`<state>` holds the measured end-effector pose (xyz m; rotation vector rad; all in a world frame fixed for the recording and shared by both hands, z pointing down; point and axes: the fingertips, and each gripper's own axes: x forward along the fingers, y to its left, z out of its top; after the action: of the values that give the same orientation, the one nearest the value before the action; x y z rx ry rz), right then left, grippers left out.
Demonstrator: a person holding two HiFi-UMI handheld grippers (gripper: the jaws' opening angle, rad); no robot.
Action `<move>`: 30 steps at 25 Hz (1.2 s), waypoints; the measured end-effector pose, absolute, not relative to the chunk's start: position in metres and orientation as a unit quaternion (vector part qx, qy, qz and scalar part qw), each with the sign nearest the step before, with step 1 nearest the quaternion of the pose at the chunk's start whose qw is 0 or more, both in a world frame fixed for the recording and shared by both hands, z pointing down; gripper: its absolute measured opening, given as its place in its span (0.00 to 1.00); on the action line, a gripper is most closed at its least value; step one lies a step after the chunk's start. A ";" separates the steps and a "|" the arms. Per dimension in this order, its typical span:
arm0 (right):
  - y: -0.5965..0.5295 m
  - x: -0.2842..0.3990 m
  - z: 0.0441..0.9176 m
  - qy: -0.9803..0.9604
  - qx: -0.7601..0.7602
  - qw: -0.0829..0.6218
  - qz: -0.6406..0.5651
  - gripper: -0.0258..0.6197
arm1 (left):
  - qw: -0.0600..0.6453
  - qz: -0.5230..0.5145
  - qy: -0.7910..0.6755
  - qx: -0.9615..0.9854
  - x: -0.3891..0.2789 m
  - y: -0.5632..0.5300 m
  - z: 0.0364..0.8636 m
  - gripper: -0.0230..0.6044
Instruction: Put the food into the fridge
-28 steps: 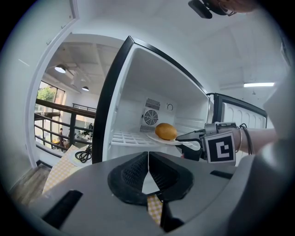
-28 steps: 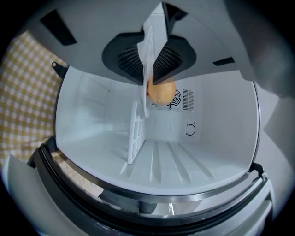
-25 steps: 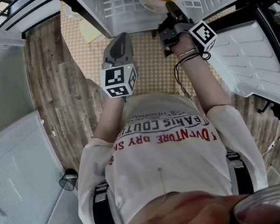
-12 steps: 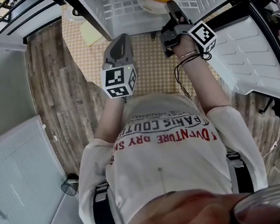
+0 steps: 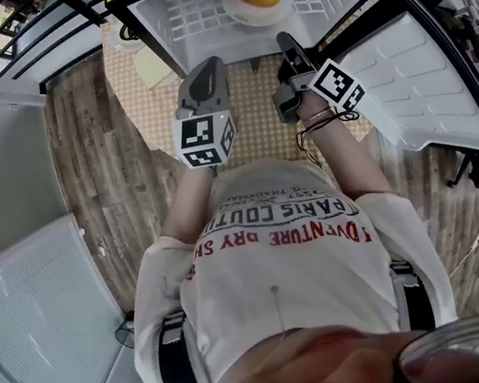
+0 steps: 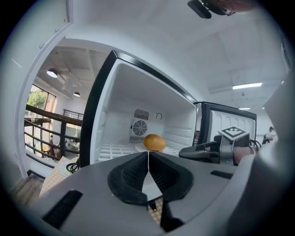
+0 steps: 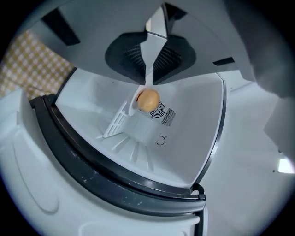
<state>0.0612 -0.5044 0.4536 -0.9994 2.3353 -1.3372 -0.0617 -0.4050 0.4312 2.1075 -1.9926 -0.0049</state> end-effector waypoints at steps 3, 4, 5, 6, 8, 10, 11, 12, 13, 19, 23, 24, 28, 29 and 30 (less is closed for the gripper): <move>-0.493 0.064 0.455 0.815 -0.351 0.112 -0.446 0.09 | 0.111 -0.006 -0.672 0.732 -0.053 -0.406 0.422 0.08; -0.489 0.063 0.454 0.826 -0.351 0.101 -0.429 0.09 | 0.110 -0.007 -0.670 0.734 -0.051 -0.406 0.420 0.08; -0.485 0.060 0.452 0.841 -0.349 0.088 -0.404 0.09 | 0.109 -0.008 -0.669 0.735 -0.049 -0.407 0.418 0.08; -0.480 0.056 0.449 0.859 -0.347 0.071 -0.370 0.08 | 0.108 -0.010 -0.668 0.736 -0.047 -0.407 0.416 0.08; -0.473 0.052 0.445 0.892 -0.349 0.030 -0.285 0.08 | 0.104 -0.013 -0.665 0.739 -0.043 -0.406 0.412 0.08; -0.467 0.050 0.439 0.912 -0.353 -0.004 -0.208 0.08 | 0.101 -0.013 -0.661 0.743 -0.038 -0.406 0.409 0.08; -0.464 0.049 0.436 0.919 -0.354 -0.016 -0.175 0.08 | 0.101 -0.012 -0.659 0.745 -0.036 -0.405 0.409 0.08; -0.461 0.049 0.433 0.923 -0.355 -0.026 -0.147 0.08 | 0.102 -0.011 -0.658 0.746 -0.034 -0.405 0.410 0.08; -0.459 0.049 0.430 0.925 -0.358 -0.035 -0.123 0.08 | 0.103 -0.009 -0.656 0.748 -0.032 -0.404 0.412 0.08; -0.449 0.046 0.422 0.928 -0.365 -0.067 -0.046 0.08 | 0.100 0.000 -0.655 0.749 -0.031 -0.404 0.415 0.08; -0.445 0.045 0.430 0.927 -0.362 -0.076 -0.065 0.08 | 0.099 0.002 -0.657 0.748 -0.032 -0.404 0.415 0.08; -0.445 0.044 0.432 0.926 -0.362 -0.079 -0.074 0.08 | 0.099 0.002 -0.657 0.748 -0.033 -0.404 0.414 0.08; -0.445 0.043 0.435 0.925 -0.360 -0.093 -0.074 0.08 | 0.099 0.003 -0.657 0.747 -0.034 -0.404 0.415 0.08; -0.445 0.043 0.436 0.925 -0.360 -0.094 -0.073 0.08 | 0.101 0.004 -0.656 0.748 -0.033 -0.404 0.416 0.08; -0.444 0.044 0.436 0.925 -0.359 -0.095 -0.073 0.08 | 0.102 0.005 -0.656 0.748 -0.032 -0.404 0.417 0.08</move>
<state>0.0437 -0.4442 0.4361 -1.2034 3.0978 -0.2441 -0.0325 -0.4037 0.4171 2.2084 -1.9378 0.0151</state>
